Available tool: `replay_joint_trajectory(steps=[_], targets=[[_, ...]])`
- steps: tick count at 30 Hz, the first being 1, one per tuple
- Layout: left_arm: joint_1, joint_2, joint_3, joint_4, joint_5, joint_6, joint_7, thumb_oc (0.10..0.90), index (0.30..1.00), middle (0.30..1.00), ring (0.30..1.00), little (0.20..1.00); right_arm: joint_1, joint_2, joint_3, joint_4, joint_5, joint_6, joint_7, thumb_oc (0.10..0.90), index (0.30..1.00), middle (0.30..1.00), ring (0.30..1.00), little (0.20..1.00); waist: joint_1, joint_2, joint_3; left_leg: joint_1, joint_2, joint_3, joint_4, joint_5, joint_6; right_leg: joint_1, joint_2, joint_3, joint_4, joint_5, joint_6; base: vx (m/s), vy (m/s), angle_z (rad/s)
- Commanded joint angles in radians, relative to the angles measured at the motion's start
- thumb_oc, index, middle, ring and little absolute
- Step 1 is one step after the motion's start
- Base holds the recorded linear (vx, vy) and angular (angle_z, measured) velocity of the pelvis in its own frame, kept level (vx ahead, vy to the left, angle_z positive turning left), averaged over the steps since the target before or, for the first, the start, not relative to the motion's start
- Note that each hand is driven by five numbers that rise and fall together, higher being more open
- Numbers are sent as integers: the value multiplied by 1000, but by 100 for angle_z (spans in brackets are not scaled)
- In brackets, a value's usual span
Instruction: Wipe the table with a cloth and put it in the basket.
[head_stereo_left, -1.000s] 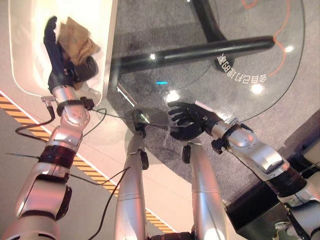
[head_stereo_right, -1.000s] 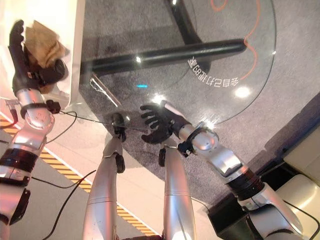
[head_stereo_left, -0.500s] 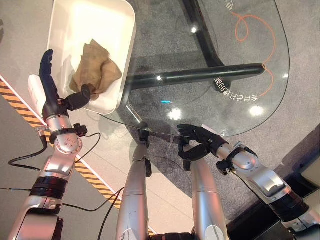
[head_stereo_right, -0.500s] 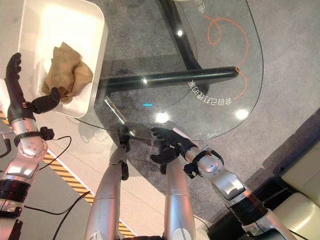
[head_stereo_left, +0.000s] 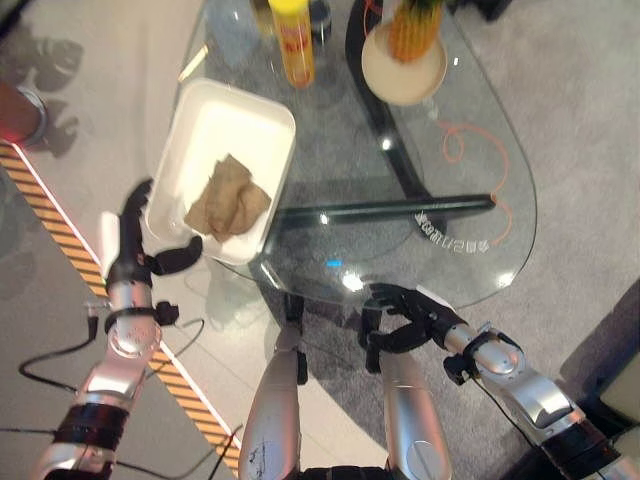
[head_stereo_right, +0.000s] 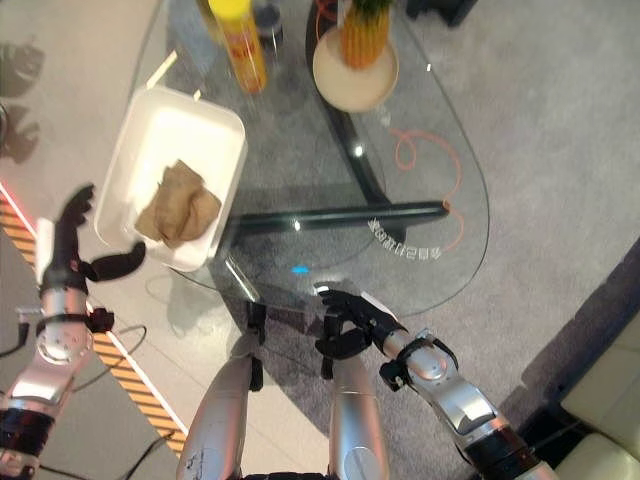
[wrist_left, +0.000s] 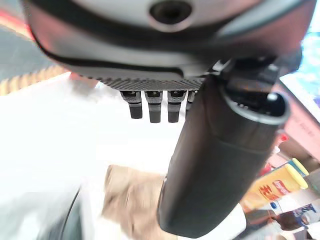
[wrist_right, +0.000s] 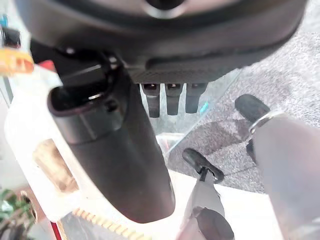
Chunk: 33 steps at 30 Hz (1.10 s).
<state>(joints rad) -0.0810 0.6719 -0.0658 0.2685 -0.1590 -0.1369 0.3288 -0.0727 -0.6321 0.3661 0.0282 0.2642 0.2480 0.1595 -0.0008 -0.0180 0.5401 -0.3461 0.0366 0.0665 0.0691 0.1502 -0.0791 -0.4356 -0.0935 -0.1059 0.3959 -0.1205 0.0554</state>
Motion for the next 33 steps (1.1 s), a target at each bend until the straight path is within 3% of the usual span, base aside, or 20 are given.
replay_joint_trajectory(steps=[1, 5, 10, 15, 22, 33], targets=[[23, -25, 8, 11, -100, -39, -81, 800, 900, 900, 900, 900, 54, 42, -18, 9, 8, -96, 10, 800, 900, 900, 900, 900, -13, 8, -45, 59, -78, -9, 88, -122, 0, 143, 47, -59, -186, 70, 11, 55, -93, -4], [130, -131, -62, 124, -200, -39, -185, 800, 900, 900, 900, 900, 118, 110, -28, 207, 45, -124, 13, 800, 900, 900, 900, 900, -9, 16, -136, 164, -79, -19, 38, -131, -2, 274, 38, -70, -265, 74, 11, 79, -79, -3], [179, -231, -154, 300, -208, 8, -336, 800, 900, 900, 900, 900, 124, 200, -43, 444, 99, -65, -7, 800, 900, 900, 900, 900, 2, 9, -247, 243, -77, -28, 25, -148, -1, 379, 28, -88, -334, 94, 12, 122, -78, 6], [181, -342, -202, 523, -267, 24, -316, 800, 900, 900, 900, 900, 100, 269, -43, 689, 109, -48, -104, 800, 900, 900, 900, 900, 12, -2, -343, 309, -64, -32, 1, -163, 10, 448, 36, -85, -384, 108, 18, 95, -72, 3], [136, -432, -180, 808, -289, -8, -339, 800, 900, 900, 900, 900, 66, 359, -57, 1009, 32, -131, -136, 800, 900, 900, 900, 900, 15, -12, -400, 376, -47, -27, -38, -175, 21, 504, 52, -63, -414, 111, 20, 53, -65, -1], [91, -467, -158, 969, -279, 51, -344, 800, 900, 900, 900, 900, 48, 402, -104, 1232, -9, -94, -176, 800, 900, 900, 900, 900, 5, -4, -443, 437, -29, -4, -90, -180, 26, 545, 54, -49, -456, 125, 29, 34, -19, -7]])
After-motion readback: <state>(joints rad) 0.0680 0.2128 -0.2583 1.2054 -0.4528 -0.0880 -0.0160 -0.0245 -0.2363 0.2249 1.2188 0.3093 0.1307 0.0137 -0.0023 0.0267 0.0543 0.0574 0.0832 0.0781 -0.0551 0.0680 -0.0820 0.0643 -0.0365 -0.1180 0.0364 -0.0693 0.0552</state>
